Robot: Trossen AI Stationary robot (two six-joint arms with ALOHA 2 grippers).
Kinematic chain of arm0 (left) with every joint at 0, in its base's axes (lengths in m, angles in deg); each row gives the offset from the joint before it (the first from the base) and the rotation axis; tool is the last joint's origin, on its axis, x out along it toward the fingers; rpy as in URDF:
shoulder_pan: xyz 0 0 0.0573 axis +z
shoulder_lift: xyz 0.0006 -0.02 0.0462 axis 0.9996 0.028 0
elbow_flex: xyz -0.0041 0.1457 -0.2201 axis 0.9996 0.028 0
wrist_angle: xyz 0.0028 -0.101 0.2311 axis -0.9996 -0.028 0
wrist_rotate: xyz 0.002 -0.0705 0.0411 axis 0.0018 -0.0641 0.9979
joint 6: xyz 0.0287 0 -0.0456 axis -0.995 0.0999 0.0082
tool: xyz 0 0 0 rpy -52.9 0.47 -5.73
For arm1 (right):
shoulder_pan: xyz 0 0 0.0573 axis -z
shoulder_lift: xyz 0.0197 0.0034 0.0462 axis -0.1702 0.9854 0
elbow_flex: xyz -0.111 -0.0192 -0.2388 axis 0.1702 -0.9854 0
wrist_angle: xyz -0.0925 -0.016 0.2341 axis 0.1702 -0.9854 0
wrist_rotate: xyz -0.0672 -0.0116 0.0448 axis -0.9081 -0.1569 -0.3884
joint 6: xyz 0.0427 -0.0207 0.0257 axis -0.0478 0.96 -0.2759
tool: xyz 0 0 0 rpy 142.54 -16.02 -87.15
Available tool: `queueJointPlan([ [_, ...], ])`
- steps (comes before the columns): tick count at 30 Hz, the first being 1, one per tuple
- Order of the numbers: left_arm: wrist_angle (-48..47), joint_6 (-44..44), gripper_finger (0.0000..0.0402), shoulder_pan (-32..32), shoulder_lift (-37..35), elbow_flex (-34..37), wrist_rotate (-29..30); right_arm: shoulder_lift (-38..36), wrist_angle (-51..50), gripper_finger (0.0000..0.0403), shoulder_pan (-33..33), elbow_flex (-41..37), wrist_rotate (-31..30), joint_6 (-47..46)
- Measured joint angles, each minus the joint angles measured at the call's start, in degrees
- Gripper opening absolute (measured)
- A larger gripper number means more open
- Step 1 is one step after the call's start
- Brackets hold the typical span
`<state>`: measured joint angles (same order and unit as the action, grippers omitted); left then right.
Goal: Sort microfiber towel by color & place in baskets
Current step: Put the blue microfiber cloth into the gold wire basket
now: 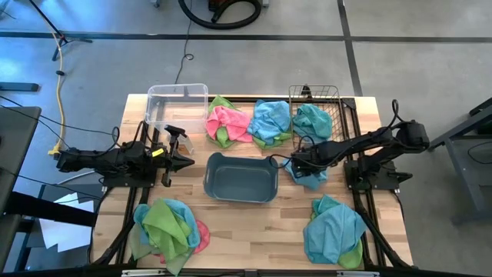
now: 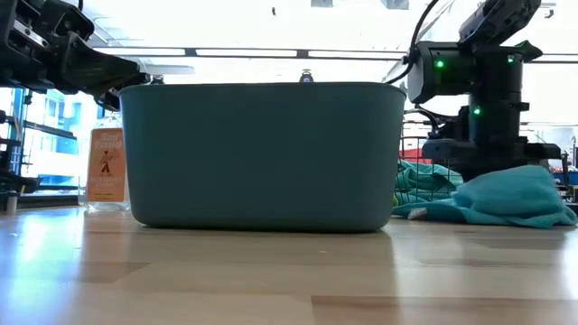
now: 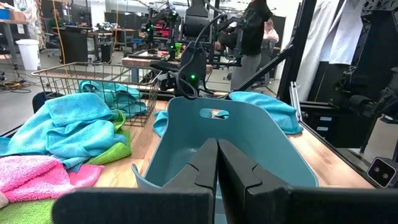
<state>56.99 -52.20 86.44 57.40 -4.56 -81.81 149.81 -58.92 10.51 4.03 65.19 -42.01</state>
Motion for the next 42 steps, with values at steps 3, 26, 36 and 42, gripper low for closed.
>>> queueJointPlan([
  [3,0.0,0.0,0.0,0.0,0.0,0.0,0.0,-1.2,-0.8,0.0019,-0.1,-0.3,-0.8,1.3],
  [26,0.0,0.0,0.0,0.0,0.0,0.0,0.0,-39.0,0.1,0.0002,-6.9,4.9,5.5,10.5],
  [36,0.0,0.0,0.0,0.0,0.0,0.0,0.0,-40.5,4.6,0.0002,-4.5,22.3,-4.7,32.3],
  [42,0.0,0.0,0.0,0.0,0.0,0.0,0.0,-37.3,5.9,0.0004,1.8,29.2,-12.3,44.2],
])
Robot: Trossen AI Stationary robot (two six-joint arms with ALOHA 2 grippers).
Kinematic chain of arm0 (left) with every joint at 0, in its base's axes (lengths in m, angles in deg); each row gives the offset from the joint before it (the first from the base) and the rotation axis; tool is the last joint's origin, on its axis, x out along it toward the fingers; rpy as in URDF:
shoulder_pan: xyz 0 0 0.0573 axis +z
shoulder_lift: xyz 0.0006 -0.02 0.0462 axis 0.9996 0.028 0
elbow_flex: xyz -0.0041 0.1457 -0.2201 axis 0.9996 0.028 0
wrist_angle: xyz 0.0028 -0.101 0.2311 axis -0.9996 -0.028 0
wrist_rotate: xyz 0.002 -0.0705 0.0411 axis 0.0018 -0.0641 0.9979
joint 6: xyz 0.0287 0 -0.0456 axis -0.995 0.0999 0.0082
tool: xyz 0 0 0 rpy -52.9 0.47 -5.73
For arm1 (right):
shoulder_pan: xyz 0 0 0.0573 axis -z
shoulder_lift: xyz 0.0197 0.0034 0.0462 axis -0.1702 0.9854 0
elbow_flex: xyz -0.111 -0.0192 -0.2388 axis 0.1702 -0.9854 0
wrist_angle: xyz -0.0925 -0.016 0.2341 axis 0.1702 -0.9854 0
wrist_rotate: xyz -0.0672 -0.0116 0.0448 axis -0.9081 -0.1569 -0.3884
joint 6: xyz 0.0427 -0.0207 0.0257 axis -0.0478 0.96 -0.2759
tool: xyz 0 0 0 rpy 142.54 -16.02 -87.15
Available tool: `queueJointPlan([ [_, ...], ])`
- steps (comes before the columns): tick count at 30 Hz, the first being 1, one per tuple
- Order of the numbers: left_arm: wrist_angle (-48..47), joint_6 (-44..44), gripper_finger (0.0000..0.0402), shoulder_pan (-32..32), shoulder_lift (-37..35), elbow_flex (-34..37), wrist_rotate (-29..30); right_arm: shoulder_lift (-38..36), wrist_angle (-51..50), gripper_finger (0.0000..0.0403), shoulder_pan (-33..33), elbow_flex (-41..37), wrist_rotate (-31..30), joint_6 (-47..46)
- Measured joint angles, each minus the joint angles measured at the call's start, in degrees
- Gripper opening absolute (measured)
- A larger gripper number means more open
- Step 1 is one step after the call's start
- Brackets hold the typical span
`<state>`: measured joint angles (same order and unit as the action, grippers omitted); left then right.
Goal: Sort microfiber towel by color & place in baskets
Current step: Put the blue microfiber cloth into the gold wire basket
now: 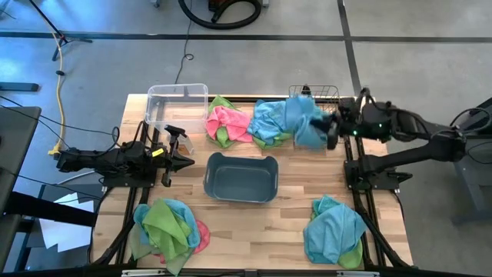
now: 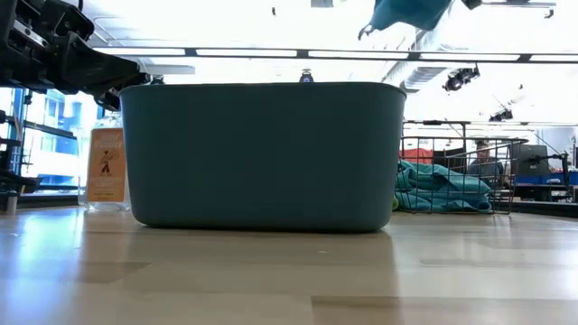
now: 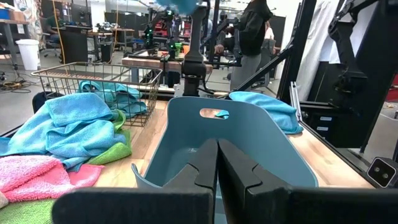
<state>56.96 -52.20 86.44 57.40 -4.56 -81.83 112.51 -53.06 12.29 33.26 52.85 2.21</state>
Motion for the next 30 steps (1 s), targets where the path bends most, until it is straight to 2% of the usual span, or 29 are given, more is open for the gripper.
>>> queueJointPlan([
  [7,0.0,0.0,0.0,0.0,0.0,0.0,0.0,6.3,-2.4,0.0003,13.8,5.1,1.0,7.2],
  [14,0.0,0.0,0.0,0.0,0.0,0.0,0.0,18.8,-20.7,0.0002,27.7,15.5,3.3,17.0],
  [18,0.0,0.0,0.0,0.0,0.0,0.0,0.0,25.2,-25.9,0.0001,32.6,17.0,3.3,22.3],
  [24,0.0,0.0,0.0,0.0,0.0,0.0,0.0,31.7,-26.3,0.0001,36.7,11.8,3.7,29.5],
  [30,0.0,0.0,0.0,0.0,0.0,0.0,0.0,33.3,-18.1,0.0001,39.3,-0.4,7.5,33.7],
])
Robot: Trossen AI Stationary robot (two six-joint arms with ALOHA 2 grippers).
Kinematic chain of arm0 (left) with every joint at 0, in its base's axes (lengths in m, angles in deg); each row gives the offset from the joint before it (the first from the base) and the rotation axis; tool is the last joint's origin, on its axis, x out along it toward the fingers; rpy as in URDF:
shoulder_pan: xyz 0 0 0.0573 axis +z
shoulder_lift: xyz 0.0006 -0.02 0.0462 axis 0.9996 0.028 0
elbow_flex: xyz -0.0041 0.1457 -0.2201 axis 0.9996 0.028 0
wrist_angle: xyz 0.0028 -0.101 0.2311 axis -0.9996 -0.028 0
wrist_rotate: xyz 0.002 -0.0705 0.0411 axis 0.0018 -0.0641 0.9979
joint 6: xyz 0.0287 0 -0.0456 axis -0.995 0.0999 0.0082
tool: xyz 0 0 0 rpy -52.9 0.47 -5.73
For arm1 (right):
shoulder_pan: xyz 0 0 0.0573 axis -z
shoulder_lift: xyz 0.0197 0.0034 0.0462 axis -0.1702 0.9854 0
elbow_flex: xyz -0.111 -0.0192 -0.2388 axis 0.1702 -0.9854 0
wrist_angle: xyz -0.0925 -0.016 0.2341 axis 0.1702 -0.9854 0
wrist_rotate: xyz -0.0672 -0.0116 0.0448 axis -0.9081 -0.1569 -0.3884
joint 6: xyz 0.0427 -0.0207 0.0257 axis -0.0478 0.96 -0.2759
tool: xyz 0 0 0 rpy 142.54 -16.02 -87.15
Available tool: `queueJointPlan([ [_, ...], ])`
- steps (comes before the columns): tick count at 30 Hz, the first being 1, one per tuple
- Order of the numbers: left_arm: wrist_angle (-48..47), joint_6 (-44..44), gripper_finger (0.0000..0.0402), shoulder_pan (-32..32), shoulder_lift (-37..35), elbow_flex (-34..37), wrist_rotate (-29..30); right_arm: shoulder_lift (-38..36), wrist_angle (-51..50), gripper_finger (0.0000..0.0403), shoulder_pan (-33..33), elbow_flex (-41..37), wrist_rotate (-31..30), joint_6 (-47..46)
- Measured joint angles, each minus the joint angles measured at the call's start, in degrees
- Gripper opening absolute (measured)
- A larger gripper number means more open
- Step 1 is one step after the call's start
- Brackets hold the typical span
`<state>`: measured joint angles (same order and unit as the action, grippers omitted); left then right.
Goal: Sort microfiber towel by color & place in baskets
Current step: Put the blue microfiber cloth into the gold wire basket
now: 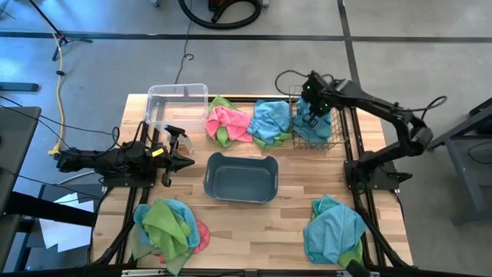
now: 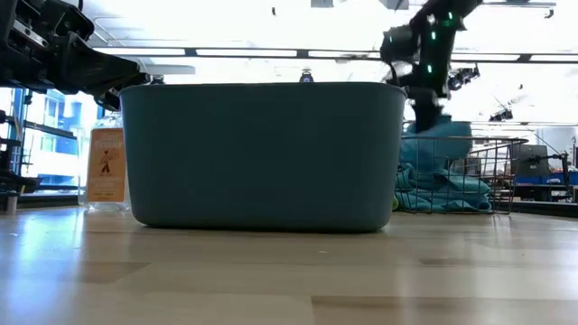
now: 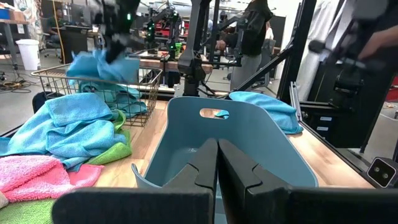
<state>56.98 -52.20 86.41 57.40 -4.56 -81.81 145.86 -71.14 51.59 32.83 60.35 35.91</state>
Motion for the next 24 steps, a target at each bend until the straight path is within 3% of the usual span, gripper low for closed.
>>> queueJointPlan([
  [6,0.0,0.0,0.0,0.0,0.0,0.0,0.0,0.0,5.3,0.0003,2.5,-8.5,6.3,7.1],
  [11,0.0,0.0,0.0,0.0,0.0,0.0,0.0,0.0,5.2,0.0021,3.7,-10.8,9.1,16.5],
  [18,0.0,0.0,0.0,0.0,0.0,0.0,0.0,-0.1,6.9,0.0054,3.7,-10.8,9.1,17.0],
  [24,0.0,0.0,0.0,0.0,0.0,0.0,0.0,-0.1,5.5,0.0127,3.7,-10.8,9.1,13.8],
])
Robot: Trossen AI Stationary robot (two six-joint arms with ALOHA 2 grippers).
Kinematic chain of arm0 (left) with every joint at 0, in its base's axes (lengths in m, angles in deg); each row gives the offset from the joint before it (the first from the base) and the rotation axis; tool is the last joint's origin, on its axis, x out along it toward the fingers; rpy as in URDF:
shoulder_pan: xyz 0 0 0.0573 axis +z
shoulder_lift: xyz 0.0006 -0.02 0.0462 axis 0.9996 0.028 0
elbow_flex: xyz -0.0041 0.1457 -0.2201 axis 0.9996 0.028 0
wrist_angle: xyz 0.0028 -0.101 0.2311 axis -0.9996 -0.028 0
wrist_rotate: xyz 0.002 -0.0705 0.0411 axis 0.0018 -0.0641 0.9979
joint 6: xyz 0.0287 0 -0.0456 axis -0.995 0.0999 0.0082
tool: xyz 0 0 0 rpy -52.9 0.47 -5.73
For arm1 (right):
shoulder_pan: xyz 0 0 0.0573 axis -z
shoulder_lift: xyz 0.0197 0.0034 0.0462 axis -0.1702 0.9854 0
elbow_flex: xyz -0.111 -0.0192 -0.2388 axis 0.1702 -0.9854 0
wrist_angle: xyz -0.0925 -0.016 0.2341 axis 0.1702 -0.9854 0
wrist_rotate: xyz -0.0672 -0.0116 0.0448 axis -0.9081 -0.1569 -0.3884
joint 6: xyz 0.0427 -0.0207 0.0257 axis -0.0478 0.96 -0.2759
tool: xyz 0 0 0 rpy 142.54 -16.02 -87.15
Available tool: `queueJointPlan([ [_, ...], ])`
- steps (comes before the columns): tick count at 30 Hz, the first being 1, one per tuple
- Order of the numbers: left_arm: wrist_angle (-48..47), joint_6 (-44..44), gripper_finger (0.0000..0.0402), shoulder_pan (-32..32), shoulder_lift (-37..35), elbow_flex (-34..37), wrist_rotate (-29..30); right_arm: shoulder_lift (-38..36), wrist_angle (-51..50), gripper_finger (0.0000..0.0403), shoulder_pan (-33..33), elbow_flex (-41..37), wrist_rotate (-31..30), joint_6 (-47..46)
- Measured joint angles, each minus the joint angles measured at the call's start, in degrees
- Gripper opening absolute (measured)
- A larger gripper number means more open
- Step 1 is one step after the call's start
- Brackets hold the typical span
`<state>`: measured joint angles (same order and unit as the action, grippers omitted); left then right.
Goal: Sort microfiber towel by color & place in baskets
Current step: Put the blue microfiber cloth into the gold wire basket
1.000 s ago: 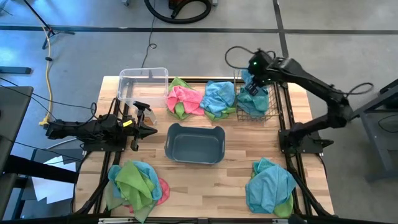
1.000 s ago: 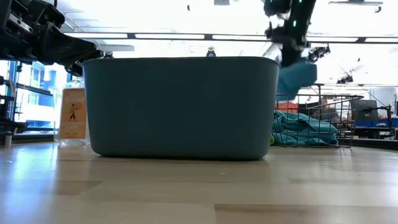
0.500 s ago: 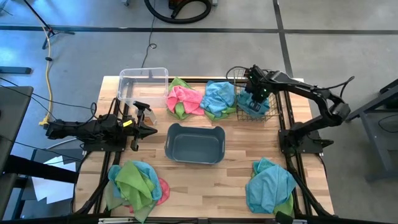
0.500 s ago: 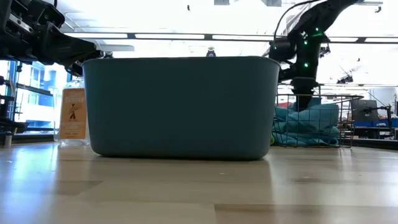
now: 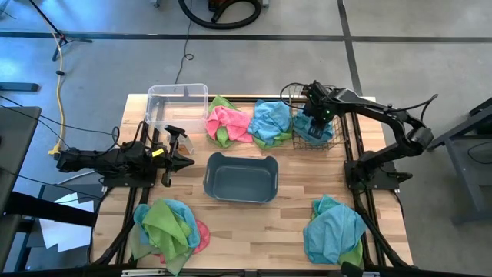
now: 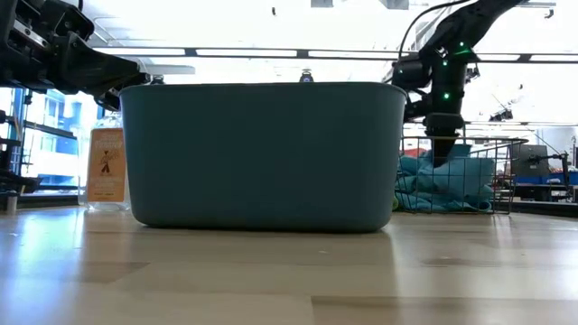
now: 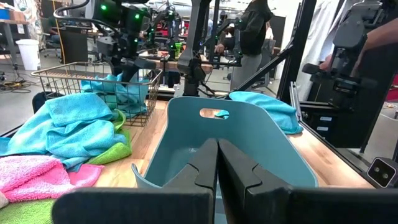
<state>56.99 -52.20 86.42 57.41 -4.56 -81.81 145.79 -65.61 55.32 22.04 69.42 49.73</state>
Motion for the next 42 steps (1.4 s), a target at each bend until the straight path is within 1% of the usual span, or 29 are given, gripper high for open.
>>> queueJointPlan([
  [5,0.0,0.0,0.0,0.0,0.0,0.0,0.0,0.0,-1.7,0.0201,0.0,0.4,0.0,-2.7],
  [8,0.0,0.0,0.0,0.0,0.0,0.0,0.0,0.0,-4.2,0.023,0.0,2.9,-0.1,-1.1],
  [10,0.0,0.0,0.0,0.0,0.0,0.0,0.0,0.0,-6.4,0.0241,0.0,5.7,-0.1,0.2],
  [15,0.0,0.0,0.0,0.0,0.0,0.0,0.0,0.0,-10.2,0.0245,0.0,13.2,-0.4,1.5],
  [19,0.0,0.0,0.0,0.0,0.0,0.0,0.0,0.0,-10.7,0.0245,0.0,17.8,-0.2,1.5],
  [22,0.0,0.0,0.0,0.0,0.0,0.0,0.0,0.0,-10.6,0.0245,0.6,20.4,1.5,1.6],
  [24,0.0,0.0,0.0,0.0,0.0,0.0,0.0,0.0,-9.8,0.0245,1.3,21.2,1.6,1.3],
  [27,0.0,0.0,0.0,0.0,0.0,0.0,0.0,0.0,-7.7,0.0245,3.1,20.8,-3.9,-0.9],
  [28,0.0,0.0,0.0,0.0,0.0,0.0,0.0,0.0,-7.7,0.0245,3.8,20.5,-4.8,-1.3],
  [29,0.0,0.0,0.0,0.0,0.0,0.0,0.0,0.0,-7.8,0.0245,4.5,20.3,-3.9,-1.7],
  [30,0.0,0.0,0.0,0.0,0.0,0.0,0.0,0.0,-8.1,0.0245,5.1,20.1,-1.2,-2.0],
  [32,0.0,0.0,0.0,0.0,0.0,0.0,0.0,0.0,-8.8,0.0242,6.3,19.4,7.0,-3.0],
  [33,0.0,0.0,0.0,0.0,0.0,0.0,0.0,0.0,-8.9,0.0239,6.6,18.7,10.2,-3.0],
  [34,0.0,0.0,0.0,0.0,0.0,0.0,0.0,0.0,-8.9,0.0234,6.7,17.8,11.3,-3.0],
  [36,0.0,0.0,0.0,0.0,0.0,0.0,0.0,0.0,-8.3,0.0216,6.7,15.5,10.4,-2.7],
  [38,0.0,0.0,0.0,0.0,0.0,0.0,0.0,0.0,-6.8,0.0188,6.8,12.8,9.5,-2.7],
  [40,0.0,0.0,0.0,0.0,0.0,0.0,0.0,0.0,-5.2,0.0146,7.0,10.0,9.7,-2.8],
  [42,0.0,0.0,0.0,0.0,0.0,0.0,0.0,0.0,-3.4,0.0092,7.0,7.2,9.8,-2.8],
])
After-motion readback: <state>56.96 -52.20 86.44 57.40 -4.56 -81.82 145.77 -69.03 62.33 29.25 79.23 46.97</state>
